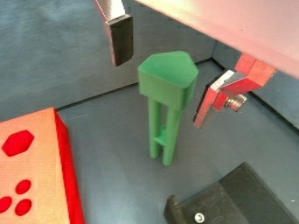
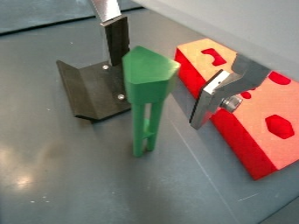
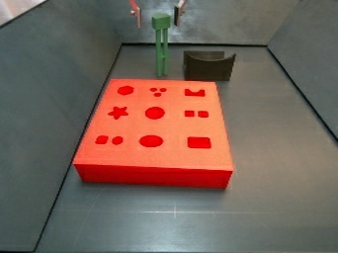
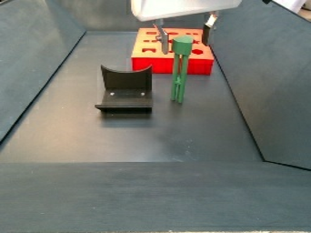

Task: Pick up the 3 prong object. Move up. Move to above the board. Insert the 3 prong object.
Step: Pick up the 3 prong object.

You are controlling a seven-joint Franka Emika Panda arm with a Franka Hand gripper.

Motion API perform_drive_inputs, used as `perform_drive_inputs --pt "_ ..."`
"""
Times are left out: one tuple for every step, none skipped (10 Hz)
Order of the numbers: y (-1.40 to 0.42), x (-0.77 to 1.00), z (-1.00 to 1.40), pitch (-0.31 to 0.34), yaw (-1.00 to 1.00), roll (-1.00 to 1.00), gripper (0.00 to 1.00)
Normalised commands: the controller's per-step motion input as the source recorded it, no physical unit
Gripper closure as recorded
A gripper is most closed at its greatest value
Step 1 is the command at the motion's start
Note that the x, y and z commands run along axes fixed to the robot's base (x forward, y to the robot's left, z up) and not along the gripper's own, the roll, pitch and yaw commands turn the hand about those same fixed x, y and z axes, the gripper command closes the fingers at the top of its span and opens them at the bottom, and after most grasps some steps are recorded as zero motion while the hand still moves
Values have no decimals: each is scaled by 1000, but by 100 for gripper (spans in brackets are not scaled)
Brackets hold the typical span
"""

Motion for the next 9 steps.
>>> perform_drive_inputs --pt "0 0 -26 0 0 0 0" --pt "294 -51 -109 13 63 87 0" --pt "197 -69 -63 0 3 66 0" --pt "229 -131 -66 0 0 79 0" --pt "137 -194 -91 10 0 139 0" --pt "20 -166 -74 44 -26 103 100" --pt "-20 0 -6 0 0 0 100" --pt "-23 0 -17 0 0 0 100" --pt "-80 0 -26 0 0 0 100"
